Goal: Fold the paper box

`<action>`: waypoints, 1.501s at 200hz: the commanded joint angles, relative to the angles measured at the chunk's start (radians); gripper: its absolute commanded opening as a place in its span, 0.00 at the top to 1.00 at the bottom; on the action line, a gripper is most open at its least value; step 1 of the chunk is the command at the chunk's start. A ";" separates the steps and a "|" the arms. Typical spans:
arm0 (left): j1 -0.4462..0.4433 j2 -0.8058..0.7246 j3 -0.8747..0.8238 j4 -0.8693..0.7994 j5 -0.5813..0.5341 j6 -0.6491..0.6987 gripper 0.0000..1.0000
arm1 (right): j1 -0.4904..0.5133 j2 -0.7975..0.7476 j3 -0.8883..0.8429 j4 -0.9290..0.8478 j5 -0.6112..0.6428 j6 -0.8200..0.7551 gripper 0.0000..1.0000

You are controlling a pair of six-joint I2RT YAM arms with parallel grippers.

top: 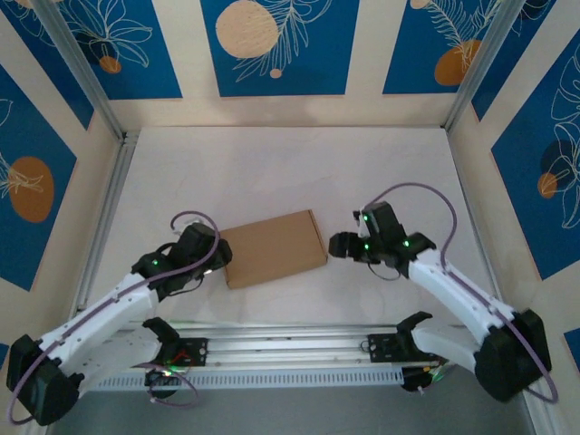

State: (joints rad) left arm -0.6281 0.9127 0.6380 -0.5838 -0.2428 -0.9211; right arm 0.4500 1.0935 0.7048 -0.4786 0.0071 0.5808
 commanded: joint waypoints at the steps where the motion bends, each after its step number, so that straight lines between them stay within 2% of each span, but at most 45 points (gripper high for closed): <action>1: 0.068 0.067 -0.048 0.117 0.099 0.084 0.36 | -0.026 0.156 0.079 0.133 -0.168 -0.108 0.28; 22: 0.106 0.156 -0.073 0.248 0.159 0.116 0.37 | -0.034 0.316 0.141 0.172 -0.184 -0.104 0.31; 46: 0.113 0.293 -0.061 0.352 0.210 0.155 0.43 | -0.033 0.446 0.177 0.210 -0.199 -0.079 0.41; 75: 0.113 0.457 0.001 0.408 0.281 0.202 0.47 | -0.023 0.494 0.169 0.235 -0.215 -0.043 0.61; 92: 0.113 0.528 0.047 0.403 0.304 0.212 0.50 | -0.010 0.470 0.145 0.238 -0.195 -0.025 0.68; 128: 0.113 0.574 0.062 0.428 0.326 0.197 0.59 | -0.004 0.409 0.086 0.221 -0.126 -0.002 0.70; 178: 0.113 0.539 0.055 0.392 0.263 0.199 0.56 | 0.022 0.363 0.043 0.211 -0.050 0.066 0.69; 198: 0.113 0.514 0.058 0.368 0.236 0.195 0.49 | 0.011 0.346 0.053 0.202 -0.031 0.057 0.64; 240: 0.133 0.410 0.136 0.226 0.105 0.232 0.27 | -0.023 0.266 0.106 0.148 0.018 0.033 0.46; 263: 0.155 0.365 0.209 0.139 0.045 0.248 0.14 | -0.045 0.226 0.156 0.114 0.026 0.021 0.27; 274: 0.165 0.340 0.238 0.108 0.013 0.262 0.01 | -0.051 0.198 0.175 0.097 0.032 0.010 0.16; 283: 0.177 0.311 0.252 0.089 -0.014 0.268 0.00 | -0.056 0.164 0.185 0.092 0.035 -0.010 0.00; 294: 0.195 0.262 0.250 0.082 -0.051 0.266 0.00 | -0.056 0.106 0.184 0.093 0.060 -0.028 0.01; 300: 0.211 0.231 0.237 0.113 -0.037 0.294 0.00 | -0.059 0.070 0.175 0.115 0.049 -0.047 0.01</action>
State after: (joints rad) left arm -0.4648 1.2404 0.8593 -0.4168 -0.1963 -0.6765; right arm 0.3985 1.2835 0.8574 -0.3492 0.0364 0.5896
